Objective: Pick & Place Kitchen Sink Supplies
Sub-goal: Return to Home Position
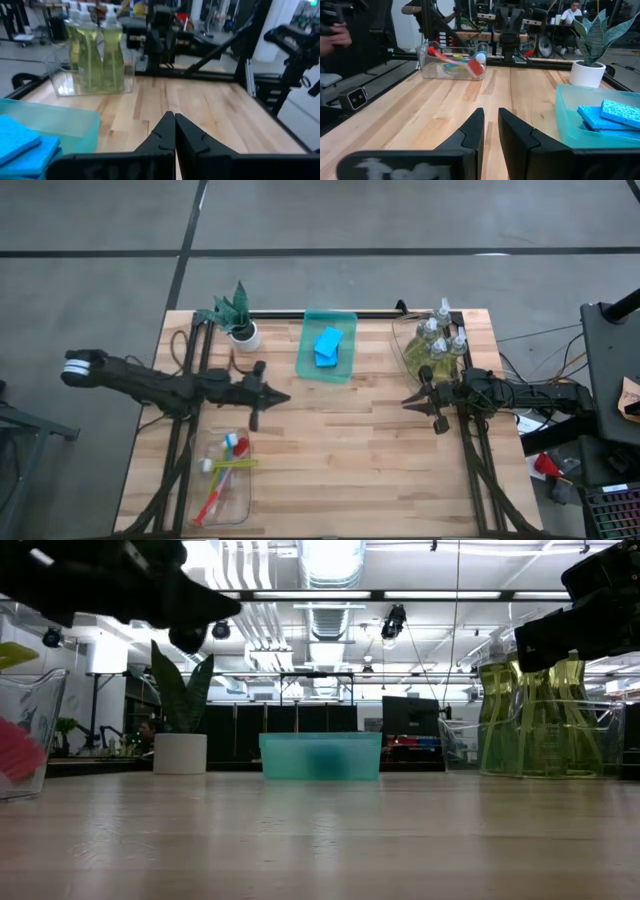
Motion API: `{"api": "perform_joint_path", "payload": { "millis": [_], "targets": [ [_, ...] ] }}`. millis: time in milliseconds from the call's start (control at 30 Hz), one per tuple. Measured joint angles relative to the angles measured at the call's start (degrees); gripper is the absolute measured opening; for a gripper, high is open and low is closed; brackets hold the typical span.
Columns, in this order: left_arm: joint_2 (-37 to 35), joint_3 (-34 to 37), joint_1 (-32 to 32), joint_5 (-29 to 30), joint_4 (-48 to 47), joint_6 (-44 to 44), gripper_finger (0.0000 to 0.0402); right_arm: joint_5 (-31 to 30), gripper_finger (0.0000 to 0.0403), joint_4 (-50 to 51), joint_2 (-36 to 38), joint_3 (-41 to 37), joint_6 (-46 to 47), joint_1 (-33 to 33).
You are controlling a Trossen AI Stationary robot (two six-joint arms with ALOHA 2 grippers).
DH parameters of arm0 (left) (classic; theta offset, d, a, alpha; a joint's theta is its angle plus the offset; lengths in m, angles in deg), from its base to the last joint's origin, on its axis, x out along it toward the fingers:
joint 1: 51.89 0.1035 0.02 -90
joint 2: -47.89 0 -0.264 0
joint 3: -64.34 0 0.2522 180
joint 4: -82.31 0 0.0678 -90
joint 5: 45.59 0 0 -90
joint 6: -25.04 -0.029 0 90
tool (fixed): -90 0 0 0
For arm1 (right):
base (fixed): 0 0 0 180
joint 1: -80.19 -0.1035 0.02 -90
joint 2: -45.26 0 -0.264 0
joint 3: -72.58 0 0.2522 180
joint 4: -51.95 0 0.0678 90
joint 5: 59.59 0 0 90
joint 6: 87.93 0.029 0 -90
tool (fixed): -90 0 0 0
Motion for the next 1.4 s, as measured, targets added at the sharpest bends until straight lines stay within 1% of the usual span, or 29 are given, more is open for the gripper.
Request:
{"api": "perform_joint_path", "payload": {
  "millis": [233, 533, 767, 967, 1133, 1267, 1400],
  "targets": [
    [-12.26, 5.46, 0.0, -0.15, 0.34, 1.04, 0.0, 0.0, 0.0052, -0.01, 0.0, 0.0, 0.0, 0.0],
    [-25.83, 12.65, -0.02, -0.57, -0.86, 0.97, 0.0, 0.01, 0.0052, 0.0, 0.0, 0.0, 0.0, 0.0],
    [-31.72, 16.01, -0.02, -1.26, -2.14, 0.54, 0.0, 0.01, 0.0052, 0.0, 0.0, 0.01, 0.0, 0.0],
    [-36.53, 16.57, -0.02, -1.67, -11.37, 0.53, 0.0, 0.0, 0.0052, 0.0, 0.0, 0.02, 0.0, 0.0],
    [-40.2, 16.57, -0.02, -2.25, -15.88, 0.52, 0.0, 0.0, 0.0052, 0.0, 0.0, 0.0, 0.0, 0.0],
    [-43.16, 16.57, -0.02, -2.73, -17.68, 0.34, 0.0, 0.01, 0.0052, 0.0, 0.0, 0.0, 0.0, 0.0],
    [-45.96, 16.55, -0.02, -2.53, -21.23, -2.6, 0.0, 0.01, 0.0052, 0.0, 0.0, 0.01, 0.0, 0.0]
  ]
}}
